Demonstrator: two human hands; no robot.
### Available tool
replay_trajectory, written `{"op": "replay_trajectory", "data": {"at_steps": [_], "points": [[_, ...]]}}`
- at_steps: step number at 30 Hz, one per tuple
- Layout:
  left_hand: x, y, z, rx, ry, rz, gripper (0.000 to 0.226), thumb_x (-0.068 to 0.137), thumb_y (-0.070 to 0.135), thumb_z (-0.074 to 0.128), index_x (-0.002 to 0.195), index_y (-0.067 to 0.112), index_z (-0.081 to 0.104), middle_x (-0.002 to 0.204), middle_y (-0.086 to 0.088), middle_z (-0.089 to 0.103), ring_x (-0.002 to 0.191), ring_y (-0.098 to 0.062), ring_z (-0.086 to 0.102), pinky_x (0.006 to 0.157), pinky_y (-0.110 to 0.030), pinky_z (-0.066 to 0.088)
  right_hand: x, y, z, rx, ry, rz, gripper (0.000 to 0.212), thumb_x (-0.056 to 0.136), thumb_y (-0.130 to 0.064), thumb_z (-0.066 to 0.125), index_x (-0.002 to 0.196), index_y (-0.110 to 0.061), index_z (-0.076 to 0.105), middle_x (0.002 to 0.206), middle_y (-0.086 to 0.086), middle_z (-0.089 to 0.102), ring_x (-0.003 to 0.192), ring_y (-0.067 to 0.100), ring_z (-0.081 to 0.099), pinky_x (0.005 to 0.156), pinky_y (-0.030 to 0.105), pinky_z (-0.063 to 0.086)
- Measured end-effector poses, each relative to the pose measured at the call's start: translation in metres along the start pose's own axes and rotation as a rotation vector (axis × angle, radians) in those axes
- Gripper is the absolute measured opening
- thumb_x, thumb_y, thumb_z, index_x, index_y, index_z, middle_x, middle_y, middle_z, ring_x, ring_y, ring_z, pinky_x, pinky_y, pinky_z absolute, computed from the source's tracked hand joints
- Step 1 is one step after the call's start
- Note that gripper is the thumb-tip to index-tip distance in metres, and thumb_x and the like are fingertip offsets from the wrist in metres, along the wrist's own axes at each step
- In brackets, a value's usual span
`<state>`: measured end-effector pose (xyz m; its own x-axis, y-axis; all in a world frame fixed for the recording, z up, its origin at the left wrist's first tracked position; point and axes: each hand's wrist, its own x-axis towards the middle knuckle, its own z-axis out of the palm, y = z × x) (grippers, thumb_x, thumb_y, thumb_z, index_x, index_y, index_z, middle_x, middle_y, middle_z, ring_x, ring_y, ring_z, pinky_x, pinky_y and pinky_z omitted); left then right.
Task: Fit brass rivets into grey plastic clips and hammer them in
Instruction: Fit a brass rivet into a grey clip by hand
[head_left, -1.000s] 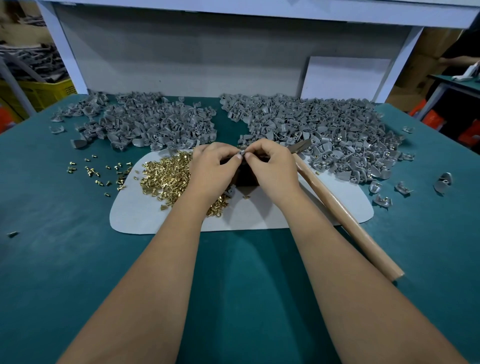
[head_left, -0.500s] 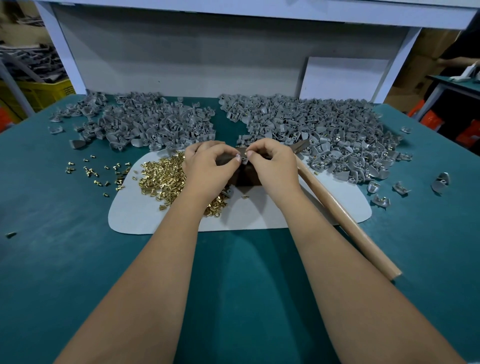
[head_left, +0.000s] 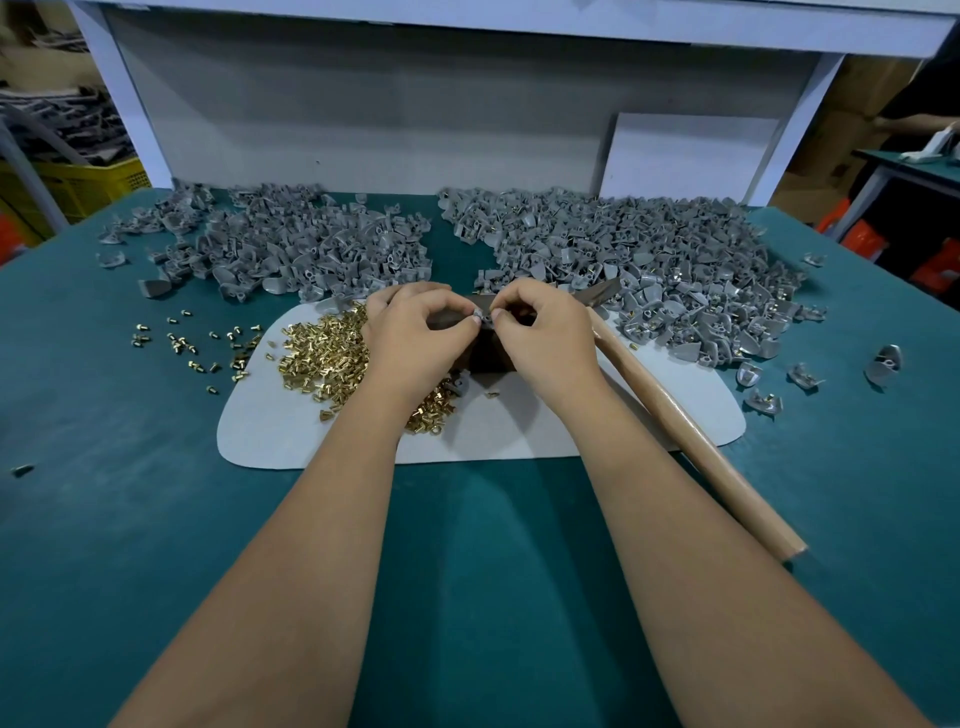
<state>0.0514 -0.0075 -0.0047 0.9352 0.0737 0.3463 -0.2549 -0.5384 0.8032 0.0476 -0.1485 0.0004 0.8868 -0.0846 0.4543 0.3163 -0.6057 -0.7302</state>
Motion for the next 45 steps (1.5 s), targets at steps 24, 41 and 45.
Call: {"op": "replay_trajectory", "data": {"at_steps": [24,41,45], "points": [[0.0010,-0.0011,0.0012,0.012,-0.001,0.022,0.021,0.082,0.034,0.072,0.072,0.049,0.061,0.095,0.027,0.056,0.130,-0.025,0.030,0.110,-0.041,0.022,0.0020,-0.0050,-0.0001,-0.049,-0.029,0.004,0.015,0.077,-0.017,0.060,0.069,-0.029,0.062,0.081,-0.009,0.064,0.086,0.017,0.058,0.080,0.043,0.049],[-0.0015,-0.0014,0.0015,0.038,0.008,0.013,0.026,0.082,0.040,0.071,0.067,0.054,0.056,0.093,0.030,0.052,0.127,-0.026,0.029,0.108,-0.043,0.025,0.0021,-0.0014,-0.0016,-0.083,-0.065,-0.051,0.019,0.082,-0.017,0.064,0.072,-0.033,0.060,0.087,-0.007,0.065,0.094,0.023,0.058,0.085,0.046,0.047],[-0.0013,-0.0016,0.0003,0.034,-0.004,0.012,0.024,0.082,0.040,0.072,0.068,0.053,0.058,0.096,0.029,0.053,0.127,-0.025,0.029,0.108,-0.042,0.024,0.0020,0.0007,-0.0021,-0.055,-0.076,-0.041,0.014,0.083,-0.016,0.064,0.075,-0.028,0.065,0.087,-0.007,0.066,0.095,0.023,0.058,0.085,0.045,0.047]]}}
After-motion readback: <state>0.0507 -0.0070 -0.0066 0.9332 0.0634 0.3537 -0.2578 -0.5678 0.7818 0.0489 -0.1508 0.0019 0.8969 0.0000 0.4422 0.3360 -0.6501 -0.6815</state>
